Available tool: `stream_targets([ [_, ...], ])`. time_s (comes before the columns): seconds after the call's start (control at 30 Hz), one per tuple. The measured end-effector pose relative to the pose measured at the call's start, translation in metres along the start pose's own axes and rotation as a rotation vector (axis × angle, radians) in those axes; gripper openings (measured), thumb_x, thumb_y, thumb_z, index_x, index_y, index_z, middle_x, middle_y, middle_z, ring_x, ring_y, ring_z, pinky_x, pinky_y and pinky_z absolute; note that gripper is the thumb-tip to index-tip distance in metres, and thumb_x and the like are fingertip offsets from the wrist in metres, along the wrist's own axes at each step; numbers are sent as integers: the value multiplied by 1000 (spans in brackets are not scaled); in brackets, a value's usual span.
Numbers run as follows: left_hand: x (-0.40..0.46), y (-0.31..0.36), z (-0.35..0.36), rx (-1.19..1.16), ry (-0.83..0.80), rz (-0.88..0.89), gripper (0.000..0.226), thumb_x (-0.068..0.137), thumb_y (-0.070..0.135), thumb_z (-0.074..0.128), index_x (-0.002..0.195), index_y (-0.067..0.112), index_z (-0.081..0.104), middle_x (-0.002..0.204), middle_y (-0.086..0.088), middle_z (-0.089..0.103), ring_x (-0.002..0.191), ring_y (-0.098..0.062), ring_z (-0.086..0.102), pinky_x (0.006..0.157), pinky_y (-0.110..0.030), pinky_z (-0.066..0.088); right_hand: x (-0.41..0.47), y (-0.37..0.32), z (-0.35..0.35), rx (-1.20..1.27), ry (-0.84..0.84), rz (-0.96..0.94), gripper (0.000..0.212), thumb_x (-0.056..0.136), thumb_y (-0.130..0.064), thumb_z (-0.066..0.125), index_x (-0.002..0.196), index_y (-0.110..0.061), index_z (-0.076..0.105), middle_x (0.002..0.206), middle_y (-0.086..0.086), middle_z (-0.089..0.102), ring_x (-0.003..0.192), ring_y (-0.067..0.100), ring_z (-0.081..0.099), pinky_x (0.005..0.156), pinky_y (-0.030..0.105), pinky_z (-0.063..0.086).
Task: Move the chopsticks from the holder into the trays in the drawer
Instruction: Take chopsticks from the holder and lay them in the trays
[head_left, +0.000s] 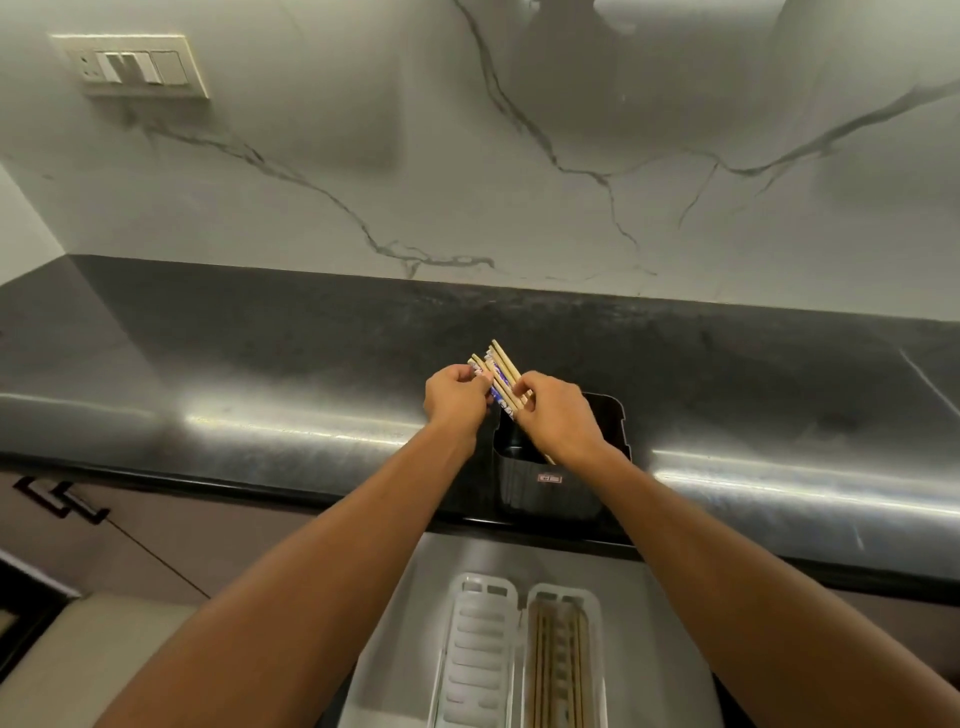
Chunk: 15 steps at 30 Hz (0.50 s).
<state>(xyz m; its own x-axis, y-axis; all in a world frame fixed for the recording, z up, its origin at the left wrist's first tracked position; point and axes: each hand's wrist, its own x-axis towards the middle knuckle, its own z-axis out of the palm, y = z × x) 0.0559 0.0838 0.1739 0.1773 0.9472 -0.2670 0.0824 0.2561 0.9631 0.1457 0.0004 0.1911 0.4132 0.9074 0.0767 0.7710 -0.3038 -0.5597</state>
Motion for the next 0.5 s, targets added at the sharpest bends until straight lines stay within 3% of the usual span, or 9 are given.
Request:
stream_targets([
  [0.17, -6, 1, -8, 4, -57, 81, 12, 94, 13, 57, 98, 10, 69, 90, -7, 74, 71, -12, 65, 76, -32, 58, 3, 1, -4, -24, -1, -23, 32, 86, -23, 67, 115, -15, 56, 110, 7, 65, 85, 18, 63, 77, 37, 56],
  [0.37, -14, 13, -17, 1, -178, 233, 11, 95, 10, 54, 96, 12, 65, 85, -4, 72, 72, -9, 67, 69, -26, 56, 8, 2, -11, 6, -54, 0, 18, 85, -25, 68, 98, -17, 59, 99, 3, 67, 81, 16, 63, 79, 40, 56],
  [0.5, -16, 17, -18, 36, -204, 291, 11, 95, 11, 56, 99, 13, 65, 89, -7, 71, 79, -13, 70, 72, -27, 58, 10, -3, -18, -35, -126, -23, 23, 87, -25, 66, 107, -14, 64, 95, 4, 67, 78, 16, 62, 72, 33, 52],
])
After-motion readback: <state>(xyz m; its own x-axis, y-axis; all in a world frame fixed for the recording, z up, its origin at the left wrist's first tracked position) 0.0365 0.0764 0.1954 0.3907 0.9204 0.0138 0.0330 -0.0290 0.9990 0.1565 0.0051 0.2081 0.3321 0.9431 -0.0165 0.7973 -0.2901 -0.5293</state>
